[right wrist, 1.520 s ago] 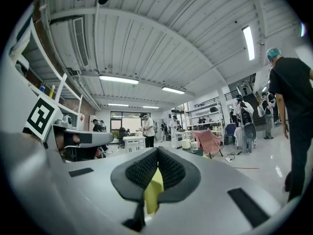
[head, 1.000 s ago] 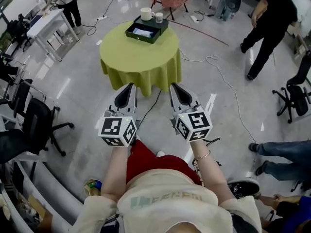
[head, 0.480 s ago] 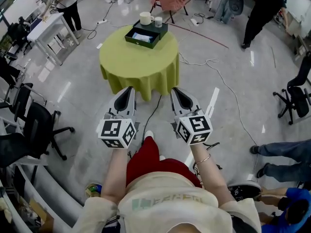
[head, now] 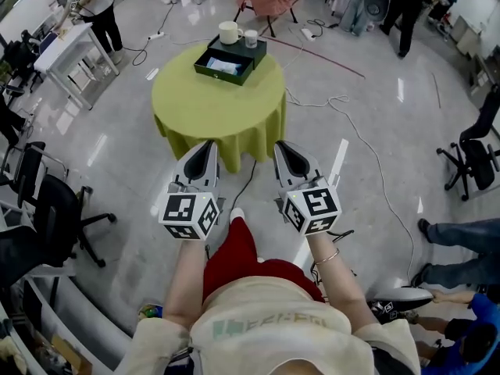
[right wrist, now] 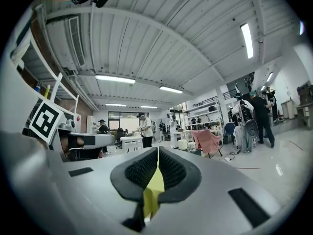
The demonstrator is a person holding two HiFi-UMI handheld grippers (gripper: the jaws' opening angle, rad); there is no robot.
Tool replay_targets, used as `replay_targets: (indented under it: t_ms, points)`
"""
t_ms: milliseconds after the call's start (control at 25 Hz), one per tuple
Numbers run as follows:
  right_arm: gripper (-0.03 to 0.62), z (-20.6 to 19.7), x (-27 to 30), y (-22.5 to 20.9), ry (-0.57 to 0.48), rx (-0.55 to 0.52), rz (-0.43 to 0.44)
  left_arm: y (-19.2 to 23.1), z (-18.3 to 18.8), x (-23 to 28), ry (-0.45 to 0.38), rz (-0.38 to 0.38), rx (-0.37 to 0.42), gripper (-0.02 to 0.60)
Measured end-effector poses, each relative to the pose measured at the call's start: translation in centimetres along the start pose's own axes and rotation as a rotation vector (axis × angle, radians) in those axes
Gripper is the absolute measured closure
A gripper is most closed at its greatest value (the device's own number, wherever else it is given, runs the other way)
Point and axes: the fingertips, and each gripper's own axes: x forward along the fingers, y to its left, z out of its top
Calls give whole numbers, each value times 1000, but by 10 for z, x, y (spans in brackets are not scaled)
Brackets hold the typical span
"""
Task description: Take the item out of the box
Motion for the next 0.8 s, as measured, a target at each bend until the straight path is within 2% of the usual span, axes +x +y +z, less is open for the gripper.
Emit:
replay_targets:
  t_ms: [240, 800]
  points:
    - [557, -2, 64, -7, 19, 4, 22, 43, -2, 46, 18, 4, -6, 557]
    - [557, -4, 203, -33, 49, 26, 3, 136, -7, 145, 66, -17, -8, 557]
